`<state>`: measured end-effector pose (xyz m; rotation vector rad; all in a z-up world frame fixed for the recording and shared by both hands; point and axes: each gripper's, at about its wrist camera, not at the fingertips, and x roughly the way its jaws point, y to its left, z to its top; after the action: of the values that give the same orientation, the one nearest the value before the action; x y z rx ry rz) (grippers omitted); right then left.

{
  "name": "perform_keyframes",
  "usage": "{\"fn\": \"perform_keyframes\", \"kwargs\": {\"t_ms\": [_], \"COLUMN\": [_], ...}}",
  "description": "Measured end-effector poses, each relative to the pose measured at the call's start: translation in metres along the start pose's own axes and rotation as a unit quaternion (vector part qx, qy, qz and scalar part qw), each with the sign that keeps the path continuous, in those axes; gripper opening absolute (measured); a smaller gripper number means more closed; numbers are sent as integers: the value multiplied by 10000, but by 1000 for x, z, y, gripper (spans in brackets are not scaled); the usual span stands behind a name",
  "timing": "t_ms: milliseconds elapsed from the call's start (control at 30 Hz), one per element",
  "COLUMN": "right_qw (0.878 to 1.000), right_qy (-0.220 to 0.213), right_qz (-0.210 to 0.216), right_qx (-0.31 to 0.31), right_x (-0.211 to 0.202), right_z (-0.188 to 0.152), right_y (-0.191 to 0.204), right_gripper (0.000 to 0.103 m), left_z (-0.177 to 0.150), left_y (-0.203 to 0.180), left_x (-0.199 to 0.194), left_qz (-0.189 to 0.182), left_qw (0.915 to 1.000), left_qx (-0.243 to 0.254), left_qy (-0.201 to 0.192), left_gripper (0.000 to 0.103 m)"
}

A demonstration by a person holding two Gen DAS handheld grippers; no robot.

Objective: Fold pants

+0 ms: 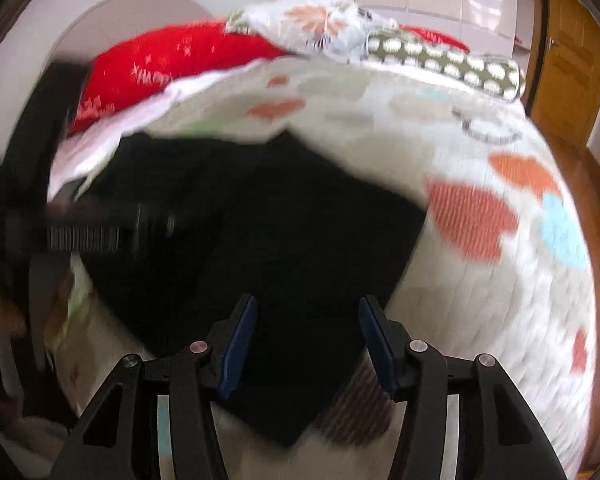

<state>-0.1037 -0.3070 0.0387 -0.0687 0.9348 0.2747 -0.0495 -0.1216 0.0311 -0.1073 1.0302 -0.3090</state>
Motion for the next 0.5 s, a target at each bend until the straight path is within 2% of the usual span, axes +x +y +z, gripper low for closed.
{"fn": "perform_keyframes", "kwargs": {"t_ms": [67, 167, 400, 500], "right_qw": [9998, 9996, 9986, 9974], "right_qy": [-146, -113, -510, -549], "right_qz": [-99, -83, 153, 470], "right_qx": [73, 245, -14, -34], "right_x": [0, -4, -14, -1], "right_z": [-11, -5, 39, 62], "right_y": [0, -4, 8, 19], "right_gripper": [59, 63, 64, 71], "left_z": [-1, -3, -7, -11], "left_y": [0, 5, 38, 56], "left_x": [-2, -10, -42, -53], "left_qz": [12, 26, 206, 280], "left_qw": [10000, 9999, 9984, 9972], "left_qx": [-16, -126, -464, -612], "left_qy": [-24, -53, -258, -316], "left_gripper": [82, 82, 82, 82]}}
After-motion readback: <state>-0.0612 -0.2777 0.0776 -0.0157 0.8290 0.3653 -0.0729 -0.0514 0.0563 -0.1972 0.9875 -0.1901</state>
